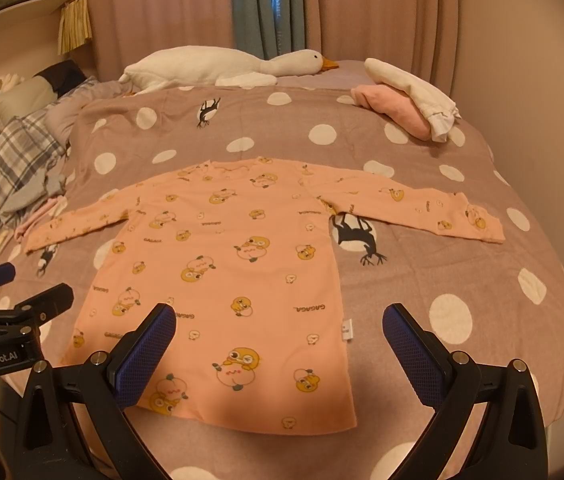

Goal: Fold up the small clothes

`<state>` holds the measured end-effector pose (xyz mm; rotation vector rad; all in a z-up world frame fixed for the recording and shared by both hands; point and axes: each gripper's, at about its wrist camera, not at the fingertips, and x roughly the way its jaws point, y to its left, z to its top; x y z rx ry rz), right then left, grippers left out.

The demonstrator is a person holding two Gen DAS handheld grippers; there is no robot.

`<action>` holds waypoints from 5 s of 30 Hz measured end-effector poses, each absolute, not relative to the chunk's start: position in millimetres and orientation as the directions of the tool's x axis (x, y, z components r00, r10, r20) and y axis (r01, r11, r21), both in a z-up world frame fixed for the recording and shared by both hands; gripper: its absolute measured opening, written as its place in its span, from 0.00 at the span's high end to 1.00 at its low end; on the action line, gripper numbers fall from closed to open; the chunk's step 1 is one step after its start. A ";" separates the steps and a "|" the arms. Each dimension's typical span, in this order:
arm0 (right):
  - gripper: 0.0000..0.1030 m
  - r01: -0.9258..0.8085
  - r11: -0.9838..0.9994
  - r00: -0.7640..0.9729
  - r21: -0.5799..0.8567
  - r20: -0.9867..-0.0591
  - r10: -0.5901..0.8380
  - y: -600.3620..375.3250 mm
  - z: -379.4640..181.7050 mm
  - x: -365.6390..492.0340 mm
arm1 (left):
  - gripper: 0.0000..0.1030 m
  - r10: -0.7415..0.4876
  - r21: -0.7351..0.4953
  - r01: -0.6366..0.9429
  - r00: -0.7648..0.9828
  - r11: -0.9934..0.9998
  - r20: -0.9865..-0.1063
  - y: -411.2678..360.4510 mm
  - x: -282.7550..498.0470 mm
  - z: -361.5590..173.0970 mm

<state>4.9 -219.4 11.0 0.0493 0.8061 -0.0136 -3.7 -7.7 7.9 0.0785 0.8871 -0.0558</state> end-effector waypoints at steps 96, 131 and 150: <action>0.06 0.459 0.526 0.829 0.716 -0.558 0.034 -547.3 -105.0 68.1 | 0.00 -0.439 -0.438 0.087 0.354 0.895 -0.826 -26.0 120.6 -69.7; 0.89 0.096 0.917 0.832 0.387 -0.536 0.139 -335.9 80.5 182.3 | 0.00 -0.383 -0.428 0.011 0.470 0.904 -0.796 69.4 92.7 -51.8; 0.89 -0.334 0.919 0.674 -0.207 -0.734 0.080 -24.0 -50.8 222.6 | 0.00 -0.318 -0.467 -0.186 0.515 0.865 -0.796 171.1 93.8 -68.0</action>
